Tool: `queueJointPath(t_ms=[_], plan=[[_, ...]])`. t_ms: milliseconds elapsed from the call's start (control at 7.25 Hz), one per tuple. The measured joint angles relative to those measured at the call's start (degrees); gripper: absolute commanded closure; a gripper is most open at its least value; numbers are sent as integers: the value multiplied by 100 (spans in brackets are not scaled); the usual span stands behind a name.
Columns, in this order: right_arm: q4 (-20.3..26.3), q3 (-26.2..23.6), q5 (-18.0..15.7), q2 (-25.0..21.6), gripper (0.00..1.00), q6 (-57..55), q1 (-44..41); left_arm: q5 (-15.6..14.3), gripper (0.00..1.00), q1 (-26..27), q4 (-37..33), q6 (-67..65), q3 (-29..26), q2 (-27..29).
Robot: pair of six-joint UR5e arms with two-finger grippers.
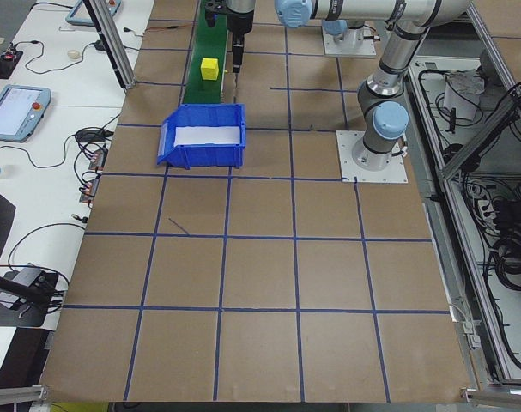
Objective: Move block left to right into plate
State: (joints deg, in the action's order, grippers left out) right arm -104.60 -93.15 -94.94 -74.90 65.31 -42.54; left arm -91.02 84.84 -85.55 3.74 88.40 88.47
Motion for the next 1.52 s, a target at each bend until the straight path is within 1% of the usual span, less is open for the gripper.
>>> queueJointPath(t_ms=[138,276,414,552,690,828,966,1103,1241,1379,1517], plan=[[-538,-230,-53,136,82,626,469,-4,0,0,11,3,-21,-35],[-1233,-414,-20,457,81,1131,871,-3,0,3,11,8,-34,-49],[-1953,-475,94,919,51,1504,1145,-6,0,3,-29,0,-54,-56],[-2492,-456,223,1327,1,1709,1275,-7,0,-7,-228,-53,-72,-70],[-2739,-426,272,1536,0,1789,1326,-4,0,-14,-494,-116,-84,-93],[-2825,-410,262,1606,0,1801,1344,8,0,-15,-633,-146,-83,-109],[-2835,-406,213,1567,0,1723,1350,19,0,-23,-689,-157,-83,-118],[-2654,-401,147,1365,0,1518,1338,26,0,-31,-707,-161,-84,-123],[-2134,-394,111,956,1,1123,1250,29,0,-34,-711,-165,-85,-127],[-1486,-384,122,494,9,579,973,22,0,-42,-715,-167,-85,-137],[-984,-371,287,130,8,-101,457,12,0,-46,-721,-165,-81,-147]])
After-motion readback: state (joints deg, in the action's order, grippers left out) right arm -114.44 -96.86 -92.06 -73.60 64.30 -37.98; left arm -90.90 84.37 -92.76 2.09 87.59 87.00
